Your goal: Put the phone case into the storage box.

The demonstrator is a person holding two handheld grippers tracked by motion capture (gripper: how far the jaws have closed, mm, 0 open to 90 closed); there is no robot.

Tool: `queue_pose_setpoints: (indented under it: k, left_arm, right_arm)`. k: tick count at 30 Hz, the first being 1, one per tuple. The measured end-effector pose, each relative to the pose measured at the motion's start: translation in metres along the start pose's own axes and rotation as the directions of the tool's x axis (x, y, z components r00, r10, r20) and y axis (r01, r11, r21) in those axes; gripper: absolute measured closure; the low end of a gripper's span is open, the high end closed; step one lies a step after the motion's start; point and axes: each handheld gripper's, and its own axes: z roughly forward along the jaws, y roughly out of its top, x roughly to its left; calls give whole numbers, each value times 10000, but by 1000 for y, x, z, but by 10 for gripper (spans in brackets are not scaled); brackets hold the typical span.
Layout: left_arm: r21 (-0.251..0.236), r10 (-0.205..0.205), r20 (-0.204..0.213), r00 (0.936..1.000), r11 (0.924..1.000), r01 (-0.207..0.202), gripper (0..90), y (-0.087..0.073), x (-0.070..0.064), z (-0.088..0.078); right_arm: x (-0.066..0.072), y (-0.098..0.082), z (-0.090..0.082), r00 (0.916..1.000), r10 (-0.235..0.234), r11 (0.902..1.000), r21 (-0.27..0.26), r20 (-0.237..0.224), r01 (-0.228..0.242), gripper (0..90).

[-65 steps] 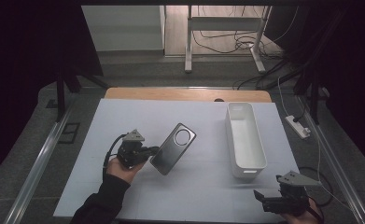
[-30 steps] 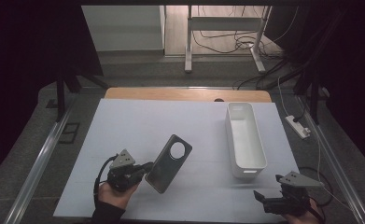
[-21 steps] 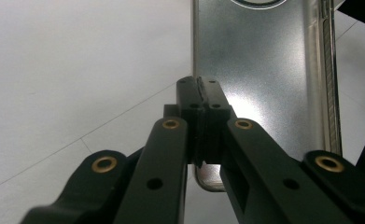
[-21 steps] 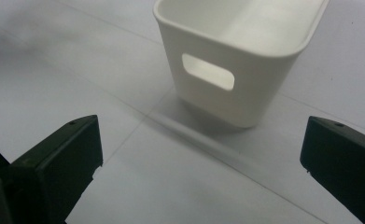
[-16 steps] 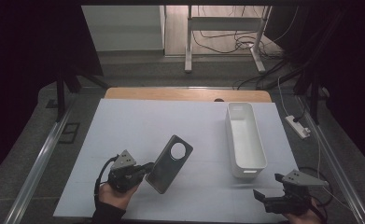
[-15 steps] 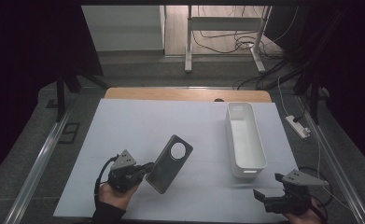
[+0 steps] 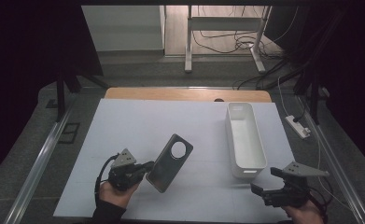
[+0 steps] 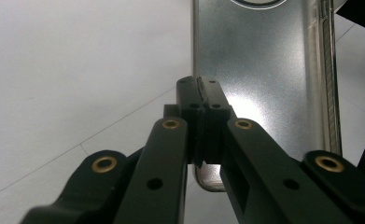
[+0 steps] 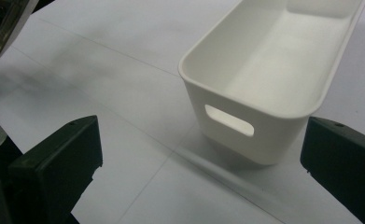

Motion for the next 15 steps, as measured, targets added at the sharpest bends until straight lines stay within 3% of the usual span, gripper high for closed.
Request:
queue_pose_setpoints:
  k: [9,15]
  left_arm:
    - [-1,14,20,10000,10000,-14,892,1,0,0]
    - [-46,39,65,10000,10000,-39,892,1,0,0]
  right_arm:
    - [0,11,5,9991,208,9998,54,-365,-206,0]
    - [0,19,11,9947,591,9981,228,-836,-574,0]
